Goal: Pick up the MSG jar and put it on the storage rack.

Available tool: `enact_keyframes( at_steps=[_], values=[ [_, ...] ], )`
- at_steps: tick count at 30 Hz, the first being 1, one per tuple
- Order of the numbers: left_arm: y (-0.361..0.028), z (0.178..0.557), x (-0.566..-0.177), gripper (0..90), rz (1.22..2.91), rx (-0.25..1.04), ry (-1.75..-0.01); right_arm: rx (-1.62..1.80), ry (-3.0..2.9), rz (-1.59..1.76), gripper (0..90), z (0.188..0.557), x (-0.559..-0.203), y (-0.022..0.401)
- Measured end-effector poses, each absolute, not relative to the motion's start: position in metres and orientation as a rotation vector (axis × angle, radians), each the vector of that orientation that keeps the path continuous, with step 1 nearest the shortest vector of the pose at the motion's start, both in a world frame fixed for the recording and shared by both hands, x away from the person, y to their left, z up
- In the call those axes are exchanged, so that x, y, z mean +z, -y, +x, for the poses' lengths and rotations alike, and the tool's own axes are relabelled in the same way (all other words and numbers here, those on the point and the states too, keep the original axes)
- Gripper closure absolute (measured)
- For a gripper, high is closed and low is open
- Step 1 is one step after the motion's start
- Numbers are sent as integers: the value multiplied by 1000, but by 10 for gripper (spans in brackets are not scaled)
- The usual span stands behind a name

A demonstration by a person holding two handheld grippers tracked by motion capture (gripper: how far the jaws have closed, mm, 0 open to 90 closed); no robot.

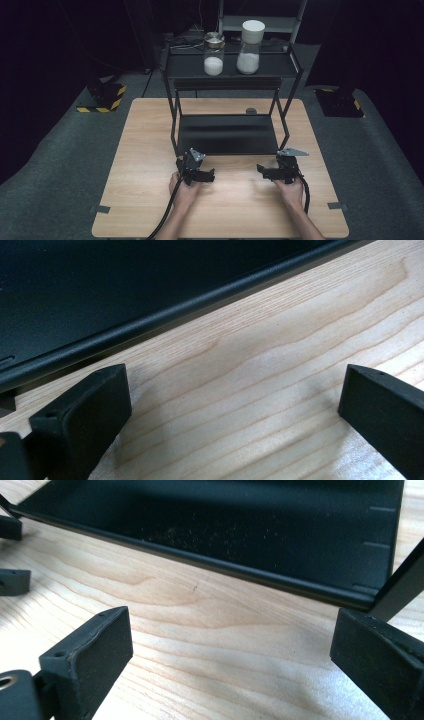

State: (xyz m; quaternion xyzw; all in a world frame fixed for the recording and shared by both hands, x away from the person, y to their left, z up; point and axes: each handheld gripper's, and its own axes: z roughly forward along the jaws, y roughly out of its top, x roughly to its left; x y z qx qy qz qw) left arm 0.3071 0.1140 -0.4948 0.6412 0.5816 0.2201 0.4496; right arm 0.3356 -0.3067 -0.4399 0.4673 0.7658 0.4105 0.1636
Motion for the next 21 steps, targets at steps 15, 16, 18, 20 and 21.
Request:
enact_keyframes(
  at_steps=[15, 16, 18, 20, 21],
  values=[
    [-114, 307, -495, 4, 1584, 544, -1439, 1082, -2187, 1335, 25, 331, -453, 295],
    [-114, 307, -495, 5, 1585, 544, -1439, 1062, -2187, 1330, 25, 330, -454, 292],
    [-114, 307, -495, 4, 1586, 545, -1438, 1043, -2186, 1322, 25, 329, -455, 290],
    [-114, 307, -495, 5, 1584, 544, -1440, 1013, -2190, 1317, 24, 329, -455, 286],
    [-114, 307, -495, 4, 1583, 545, -1440, 999, -2192, 1314, 25, 329, -454, 284]
  ],
)
